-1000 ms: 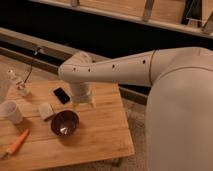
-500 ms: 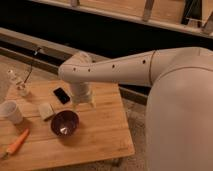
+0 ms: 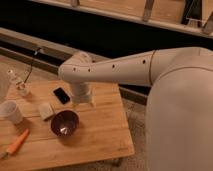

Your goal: Drag the ceramic bowl in a circle

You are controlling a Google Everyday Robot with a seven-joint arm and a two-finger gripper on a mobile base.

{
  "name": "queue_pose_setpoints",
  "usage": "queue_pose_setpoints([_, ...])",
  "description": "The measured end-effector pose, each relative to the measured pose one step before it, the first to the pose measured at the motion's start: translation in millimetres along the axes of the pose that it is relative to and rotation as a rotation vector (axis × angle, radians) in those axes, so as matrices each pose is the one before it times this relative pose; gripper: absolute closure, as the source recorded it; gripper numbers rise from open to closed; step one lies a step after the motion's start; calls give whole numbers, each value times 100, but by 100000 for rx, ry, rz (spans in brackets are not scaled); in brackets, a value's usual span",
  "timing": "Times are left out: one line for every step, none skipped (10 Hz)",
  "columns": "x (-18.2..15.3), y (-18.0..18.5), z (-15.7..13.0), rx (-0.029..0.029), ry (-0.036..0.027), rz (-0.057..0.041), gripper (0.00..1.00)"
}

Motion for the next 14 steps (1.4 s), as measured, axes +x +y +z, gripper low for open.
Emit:
queue_pose_setpoints([0,-1,1,1,-2,-3,35])
queue_pose_setpoints([0,2,0,1,-2,-4,35])
queue_pose_setpoints([0,-1,-1,-2,-1,4,35])
queue_pose_setpoints([1,2,2,3,4,-4,35])
queue_pose_setpoints([0,0,0,-3,1,3,35])
queue_pose_setpoints([-21,-36,-76,-32,-139,88,35])
queue_pose_setpoints([-151,-1,-334,188,-1245,-479,35])
queue_pose_setpoints([-475,100,-590,317,-2945,-1701,35])
queue_pose_setpoints([-373,188,-191,247,-2032,-2017,35])
queue_pose_setpoints([-137,489,-8,-515,-1073,-1995,35])
queue_pose_setpoints([-122,1444,321,-2223,-1305,-4372,35])
queue_pose_setpoints([-8,682,385,-1506,-320,-2065,35])
queue_pose_setpoints([27,424,430,-1048,-22,-1464,35])
queue_pose_setpoints([88,464,711,-1461,197,-1803,35])
